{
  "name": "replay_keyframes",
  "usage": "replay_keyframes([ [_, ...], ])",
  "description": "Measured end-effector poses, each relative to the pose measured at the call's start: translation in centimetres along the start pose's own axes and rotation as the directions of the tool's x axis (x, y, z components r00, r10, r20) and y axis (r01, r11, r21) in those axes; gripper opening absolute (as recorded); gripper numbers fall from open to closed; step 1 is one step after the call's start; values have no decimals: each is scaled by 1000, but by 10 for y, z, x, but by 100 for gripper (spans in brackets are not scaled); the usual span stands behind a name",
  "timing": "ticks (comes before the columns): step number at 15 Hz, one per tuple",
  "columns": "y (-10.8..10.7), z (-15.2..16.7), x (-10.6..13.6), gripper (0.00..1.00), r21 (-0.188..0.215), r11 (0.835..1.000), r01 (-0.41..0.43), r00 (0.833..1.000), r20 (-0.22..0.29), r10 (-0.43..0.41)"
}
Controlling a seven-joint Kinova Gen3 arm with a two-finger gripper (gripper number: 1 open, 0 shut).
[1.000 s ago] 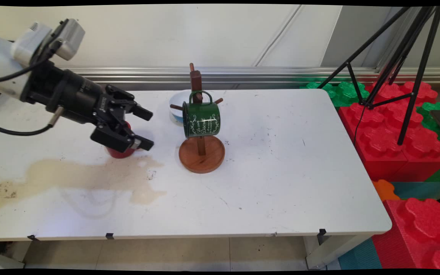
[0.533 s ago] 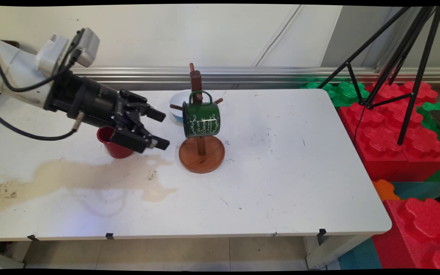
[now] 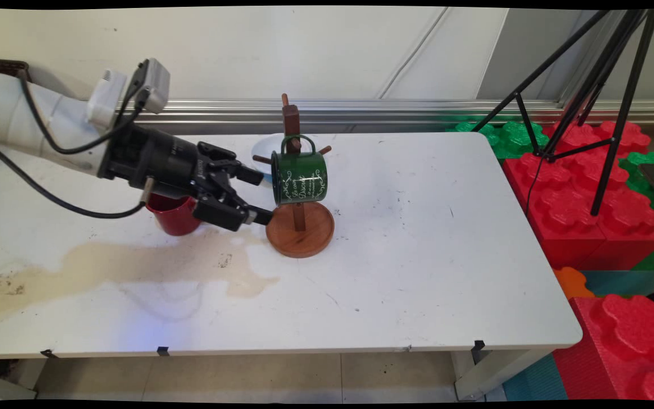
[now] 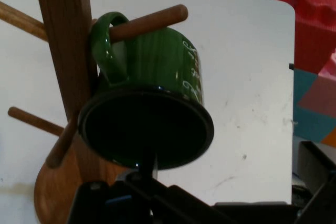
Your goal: Pick up the green mug from the rack
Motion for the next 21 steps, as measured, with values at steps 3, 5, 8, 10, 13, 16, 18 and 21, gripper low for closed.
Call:
replay_keyframes([
  [3, 0, 9, -2, 100, 6, 1000, 11, 1000, -18, -11],
  [5, 1, 16, -5, 100, 12, 1000, 22, 999, -35, -21],
  [8, 2, 25, -7, 100, 16, 999, 36, 998, -60, -35],
  [10, 3, 29, -8, 100, 18, 999, 41, 997, -73, -40],
  [13, 3, 33, -9, 100, 19, 999, 48, 995, -91, -46],
  [16, 4, 38, -9, 100, 20, 998, 55, 993, -108, -53],
  [18, 4, 40, -10, 100, 21, 998, 58, 992, -115, -55],
  [21, 4, 43, -12, 100, 23, 998, 62, 991, -123, -59],
])
